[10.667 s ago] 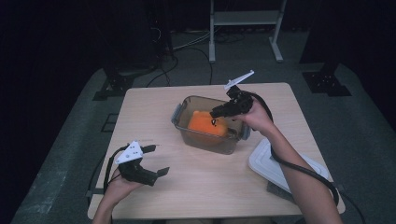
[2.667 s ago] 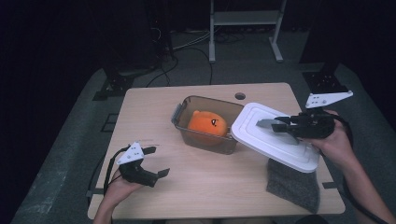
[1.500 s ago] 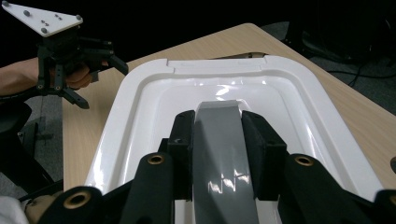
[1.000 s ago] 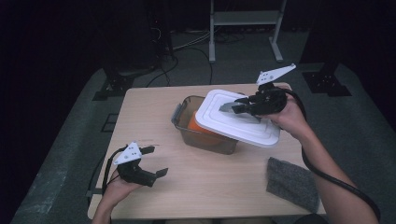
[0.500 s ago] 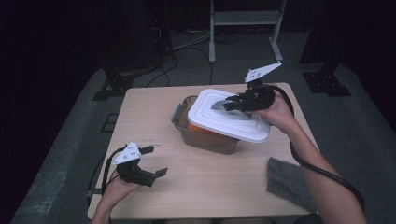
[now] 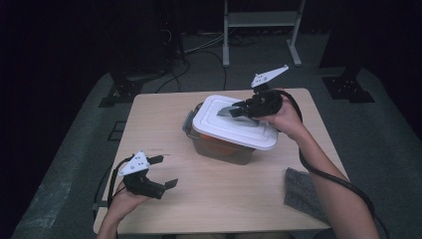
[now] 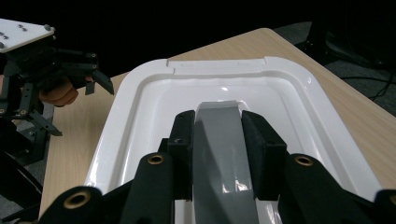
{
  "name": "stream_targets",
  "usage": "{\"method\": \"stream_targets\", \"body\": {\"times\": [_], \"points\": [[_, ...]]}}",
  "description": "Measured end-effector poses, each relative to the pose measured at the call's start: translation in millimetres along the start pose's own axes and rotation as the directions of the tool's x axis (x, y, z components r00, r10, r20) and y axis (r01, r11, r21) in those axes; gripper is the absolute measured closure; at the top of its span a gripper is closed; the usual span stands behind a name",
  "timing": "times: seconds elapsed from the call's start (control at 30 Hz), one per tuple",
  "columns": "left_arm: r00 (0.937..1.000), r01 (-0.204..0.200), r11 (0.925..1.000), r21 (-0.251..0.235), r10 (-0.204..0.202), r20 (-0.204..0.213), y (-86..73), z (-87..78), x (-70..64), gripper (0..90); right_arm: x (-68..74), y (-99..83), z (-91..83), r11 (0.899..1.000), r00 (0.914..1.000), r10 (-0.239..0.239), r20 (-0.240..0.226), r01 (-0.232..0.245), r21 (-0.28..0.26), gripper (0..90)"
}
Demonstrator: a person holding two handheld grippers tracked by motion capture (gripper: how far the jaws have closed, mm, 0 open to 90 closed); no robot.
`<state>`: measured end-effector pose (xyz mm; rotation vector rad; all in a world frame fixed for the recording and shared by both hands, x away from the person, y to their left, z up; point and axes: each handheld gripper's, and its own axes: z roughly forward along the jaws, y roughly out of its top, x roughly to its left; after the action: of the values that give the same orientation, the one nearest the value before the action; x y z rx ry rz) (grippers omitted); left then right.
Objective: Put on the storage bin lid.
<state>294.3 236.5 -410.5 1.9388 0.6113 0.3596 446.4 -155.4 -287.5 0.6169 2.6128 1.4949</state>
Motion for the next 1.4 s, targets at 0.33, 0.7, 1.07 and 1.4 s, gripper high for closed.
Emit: {"method": "stream_targets", "body": {"times": [0.33, 0.7, 1.07, 1.4], "points": [[1.0000, -0.001, 1.0000, 0.001, 0.001, 0.000, -0.2, -0.6, 0.8, 2.5, -7.1, -0.3, 21.8, 1.000, 0.9999, -0.001, -0.013, 0.002, 0.022, 65.3], [1.0000, 0.004, 1.0000, -0.006, -0.004, 0.004, -0.1, -1.2, 0.9, 2.5, -14.8, -2.2, 42.4, 1.000, 0.9997, -0.008, -0.024, 0.009, 0.029, 65.3], [0.9997, 0.019, 0.9994, -0.028, -0.019, 0.016, 0.4, -3.7, 2.2, 2.5, -21.0, -3.8, 54.5, 0.999, 0.9996, -0.016, -0.022, 0.017, 0.034, 65.3], [0.9997, 0.021, 0.9993, -0.033, -0.020, 0.017, 0.0, -4.9, 2.9, 2.5, -25.6, -8.0, 67.6, 0.998, 0.9993, -0.035, -0.013, 0.036, 0.051, 65.3]]}}
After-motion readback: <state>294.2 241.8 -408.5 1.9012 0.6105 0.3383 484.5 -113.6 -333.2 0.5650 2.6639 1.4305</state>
